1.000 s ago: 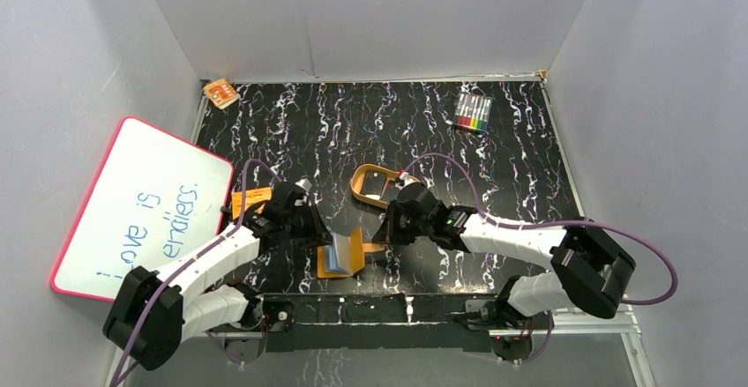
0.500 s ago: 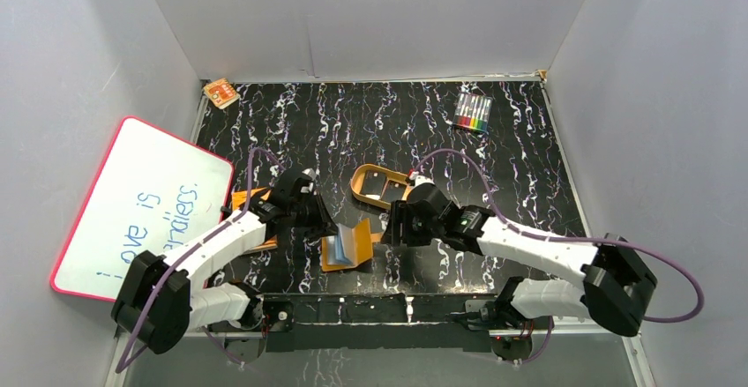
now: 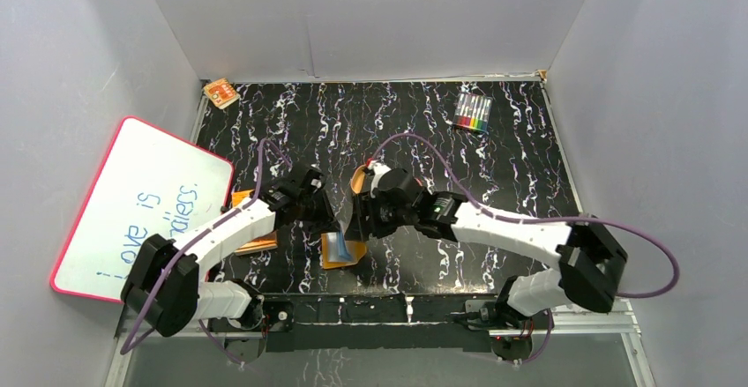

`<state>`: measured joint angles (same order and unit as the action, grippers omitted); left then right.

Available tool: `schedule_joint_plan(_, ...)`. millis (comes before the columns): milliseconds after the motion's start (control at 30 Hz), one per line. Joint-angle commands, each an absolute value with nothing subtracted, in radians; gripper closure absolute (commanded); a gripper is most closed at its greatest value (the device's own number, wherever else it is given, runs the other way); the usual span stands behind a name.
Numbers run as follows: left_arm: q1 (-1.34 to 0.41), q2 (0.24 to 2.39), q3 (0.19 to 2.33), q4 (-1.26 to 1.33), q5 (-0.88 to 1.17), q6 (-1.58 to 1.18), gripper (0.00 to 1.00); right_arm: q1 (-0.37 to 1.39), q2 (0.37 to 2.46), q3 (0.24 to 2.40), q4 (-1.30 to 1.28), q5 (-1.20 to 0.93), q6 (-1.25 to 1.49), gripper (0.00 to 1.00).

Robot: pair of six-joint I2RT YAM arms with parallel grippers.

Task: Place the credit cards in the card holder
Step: Turn over the card slot in the card holder.

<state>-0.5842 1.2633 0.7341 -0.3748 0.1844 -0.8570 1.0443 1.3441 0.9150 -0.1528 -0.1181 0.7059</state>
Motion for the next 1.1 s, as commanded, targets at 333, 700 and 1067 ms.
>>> schedule_joint_plan(333,-0.626,1.292,0.76,-0.392,0.167,-0.905,1.0,1.049,1.539,0.92,0.033,-0.097,0.755,0.35)
schedule_joint_plan(700,-0.626,1.293,0.738,-0.36,0.191,-0.918,1.0,1.048,1.614,0.916,0.019,-0.1,0.749,0.38)
schedule_joint_plan(1067,-0.626,1.298,0.735,-0.35,0.207,-0.917,1.0,1.048,1.647,0.909,-0.044,-0.076,0.75,0.55)
